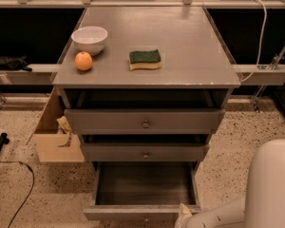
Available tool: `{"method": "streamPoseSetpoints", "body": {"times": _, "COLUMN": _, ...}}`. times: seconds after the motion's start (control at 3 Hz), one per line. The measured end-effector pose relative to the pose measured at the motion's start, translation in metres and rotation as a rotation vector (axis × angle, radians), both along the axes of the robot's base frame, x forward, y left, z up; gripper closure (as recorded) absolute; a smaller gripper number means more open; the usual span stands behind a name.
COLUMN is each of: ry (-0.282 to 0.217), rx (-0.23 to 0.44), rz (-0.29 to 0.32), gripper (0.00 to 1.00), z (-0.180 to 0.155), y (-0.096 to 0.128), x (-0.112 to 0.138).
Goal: Close bottom drawer
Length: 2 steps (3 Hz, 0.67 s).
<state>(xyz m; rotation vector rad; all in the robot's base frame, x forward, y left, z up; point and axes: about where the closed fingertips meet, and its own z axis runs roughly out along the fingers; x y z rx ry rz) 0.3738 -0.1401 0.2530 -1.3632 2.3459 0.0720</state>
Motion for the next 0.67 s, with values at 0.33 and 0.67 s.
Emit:
{"method": "streamPoseSetpoints", "body": {"times": 0.33, "ry": 0.03, "rx": -0.034, "rz": -0.037, "gripper": 0.0, "z": -0.0352, "y": -0.0124, "x": 0.0092}}
{"method": "streamPoseSetpoints", "body": {"times": 0.67, "ry": 0.031, "rx": -0.034, "rz": -0.038, "gripper": 0.0, "z": -0.0365, "y": -0.0125, "x": 0.0094}}
